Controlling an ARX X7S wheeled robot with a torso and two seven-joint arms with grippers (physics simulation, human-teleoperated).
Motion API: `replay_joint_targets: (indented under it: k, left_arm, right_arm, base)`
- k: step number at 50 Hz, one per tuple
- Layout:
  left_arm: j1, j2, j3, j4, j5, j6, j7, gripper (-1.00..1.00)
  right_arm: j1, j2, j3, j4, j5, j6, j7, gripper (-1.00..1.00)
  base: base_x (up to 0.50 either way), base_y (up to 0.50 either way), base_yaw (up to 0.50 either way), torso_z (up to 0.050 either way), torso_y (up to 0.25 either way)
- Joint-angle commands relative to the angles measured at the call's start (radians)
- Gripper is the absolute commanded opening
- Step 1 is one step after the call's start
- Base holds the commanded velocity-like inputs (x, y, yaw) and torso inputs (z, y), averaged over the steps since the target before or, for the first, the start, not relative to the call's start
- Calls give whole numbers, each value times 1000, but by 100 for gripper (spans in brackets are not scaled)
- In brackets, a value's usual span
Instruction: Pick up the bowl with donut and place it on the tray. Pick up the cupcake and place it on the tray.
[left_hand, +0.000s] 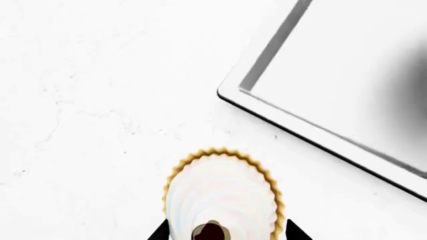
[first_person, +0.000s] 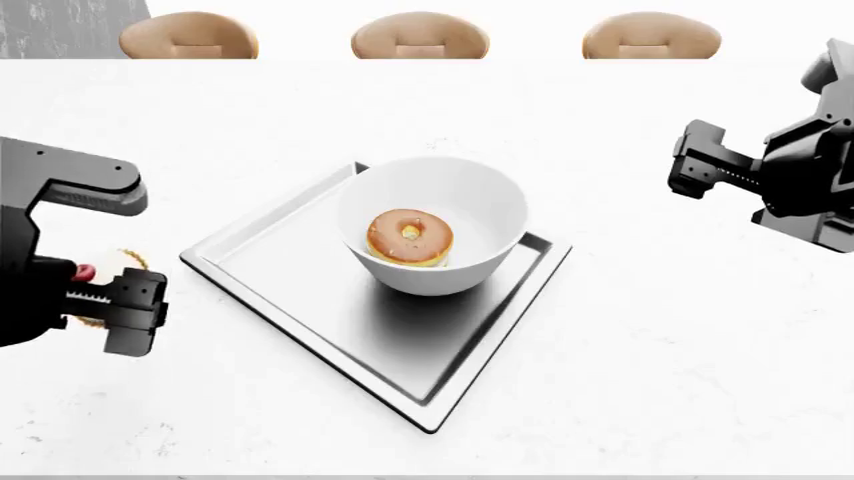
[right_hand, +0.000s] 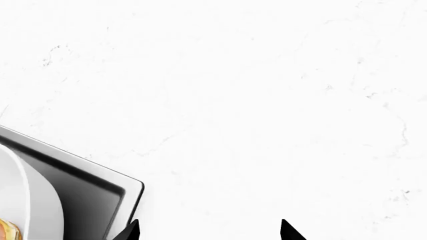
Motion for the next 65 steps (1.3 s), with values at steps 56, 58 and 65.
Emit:
replay_joint_targets:
  k: [56,58,65]
  left_arm:
    - [52,571,25,-507,565,63,629,100]
    - [47,564,15,-491,560,69,633,100]
    - [39,543,-2,-462,546,75,625,100]
  right_arm:
    - [-7,16,42,-30,1,10,55,100]
    - [-8,15,42,-27,0,12,53,100]
    - [-11,22,47,-37,2,7,61,100]
  base:
    - [0,0,0,0,0]
    - [0,0,0,0,0]
    - [0,0,0,0,0]
